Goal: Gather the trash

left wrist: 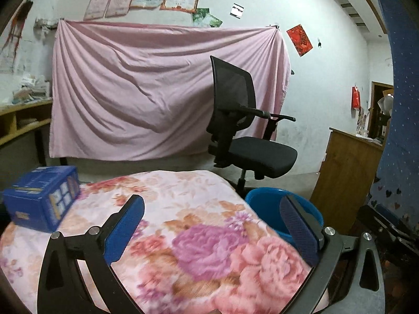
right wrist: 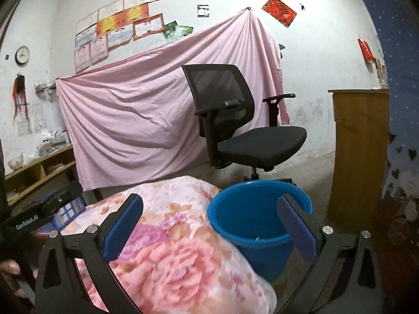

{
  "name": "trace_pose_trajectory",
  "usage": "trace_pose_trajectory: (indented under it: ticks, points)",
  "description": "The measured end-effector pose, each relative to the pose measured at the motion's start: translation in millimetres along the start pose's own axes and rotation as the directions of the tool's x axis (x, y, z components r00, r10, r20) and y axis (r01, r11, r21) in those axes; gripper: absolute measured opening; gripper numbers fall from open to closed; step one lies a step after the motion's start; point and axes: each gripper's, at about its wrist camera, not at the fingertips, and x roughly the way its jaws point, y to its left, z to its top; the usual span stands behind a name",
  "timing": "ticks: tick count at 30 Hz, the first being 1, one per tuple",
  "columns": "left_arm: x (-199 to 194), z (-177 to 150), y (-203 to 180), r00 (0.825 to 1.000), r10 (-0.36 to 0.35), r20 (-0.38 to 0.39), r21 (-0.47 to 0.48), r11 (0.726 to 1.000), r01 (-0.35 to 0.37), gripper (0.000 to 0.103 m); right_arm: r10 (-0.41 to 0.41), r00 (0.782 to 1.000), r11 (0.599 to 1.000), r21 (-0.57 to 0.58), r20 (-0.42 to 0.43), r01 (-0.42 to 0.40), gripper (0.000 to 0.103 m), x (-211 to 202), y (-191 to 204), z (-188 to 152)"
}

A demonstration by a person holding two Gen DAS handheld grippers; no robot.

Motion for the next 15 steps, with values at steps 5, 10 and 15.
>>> trace_pose_trajectory:
  ticks: [5,10,15]
  points:
    - [-28.5,-21.2,3.3,0.999,0.032,0.018,0.037,0.999,-0.032,0.101,-0.037,0.999,0.999,-0.036,0.018,0.037,0.103,-28.3,21.9,-18.5]
    - [-50.6,-41.5,12.3,0.997,0.065,0.047,0.038,0.997,-0.067,0.101,-0.090,0.995,0.994,-0.066,0.041,0.092,0.103,-44.2,38.8,-36.3]
    - [-61.3,-59.6,25.7,0.995,0.088,0.049,0.034,0.995,-0.090,0.101,-0.111,0.991,0.989,-0.091,0.071,0.118,0.103,-56.0,49.8,-47.7]
